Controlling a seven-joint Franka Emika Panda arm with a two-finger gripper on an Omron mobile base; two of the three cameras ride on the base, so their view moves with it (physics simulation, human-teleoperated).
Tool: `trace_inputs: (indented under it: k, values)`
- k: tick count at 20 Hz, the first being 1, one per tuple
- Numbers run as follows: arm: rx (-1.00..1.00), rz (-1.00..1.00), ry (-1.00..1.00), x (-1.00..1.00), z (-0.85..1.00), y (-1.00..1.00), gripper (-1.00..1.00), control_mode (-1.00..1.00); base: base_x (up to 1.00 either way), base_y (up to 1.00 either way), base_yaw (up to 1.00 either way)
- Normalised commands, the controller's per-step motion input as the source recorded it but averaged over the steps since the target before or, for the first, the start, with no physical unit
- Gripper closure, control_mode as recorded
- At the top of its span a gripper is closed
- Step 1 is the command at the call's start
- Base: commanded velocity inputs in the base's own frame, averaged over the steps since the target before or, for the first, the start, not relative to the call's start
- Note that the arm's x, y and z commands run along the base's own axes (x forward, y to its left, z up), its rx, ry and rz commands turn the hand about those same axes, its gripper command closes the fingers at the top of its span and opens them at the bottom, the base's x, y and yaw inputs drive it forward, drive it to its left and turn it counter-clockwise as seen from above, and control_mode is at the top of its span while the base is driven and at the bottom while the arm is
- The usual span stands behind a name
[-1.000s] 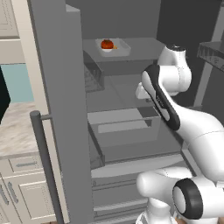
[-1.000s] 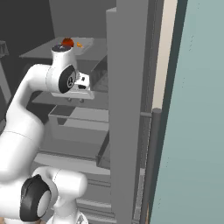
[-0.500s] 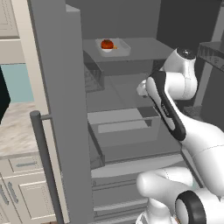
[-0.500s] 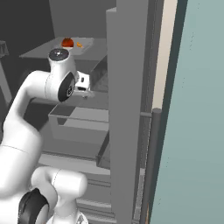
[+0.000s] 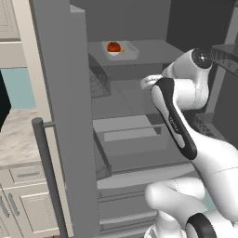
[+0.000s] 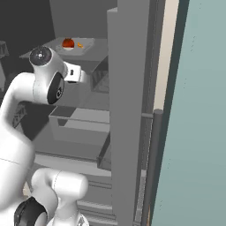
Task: Place the tupperware containing the shrimp and tomato meal in the microwave. Close the microwave door and press the start button to reheat the meal.
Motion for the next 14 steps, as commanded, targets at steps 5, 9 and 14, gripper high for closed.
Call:
trace_inputs:
  k: [5,9,14]
  values:
    - [0.04,-0.03,-0.18,0.05,0.70,0.27,-1.00,-1.00,0.00,0.00,0.00]
    - [0.11,-0.02,-0.11,0.14,0.54,0.16,-1.00,-1.00,0.00,0.00,0.00]
    - [0.16,-0.03,-0.02,0.19,0.15,0.08,-1.00,-1.00,0.00,0.00,0.00]
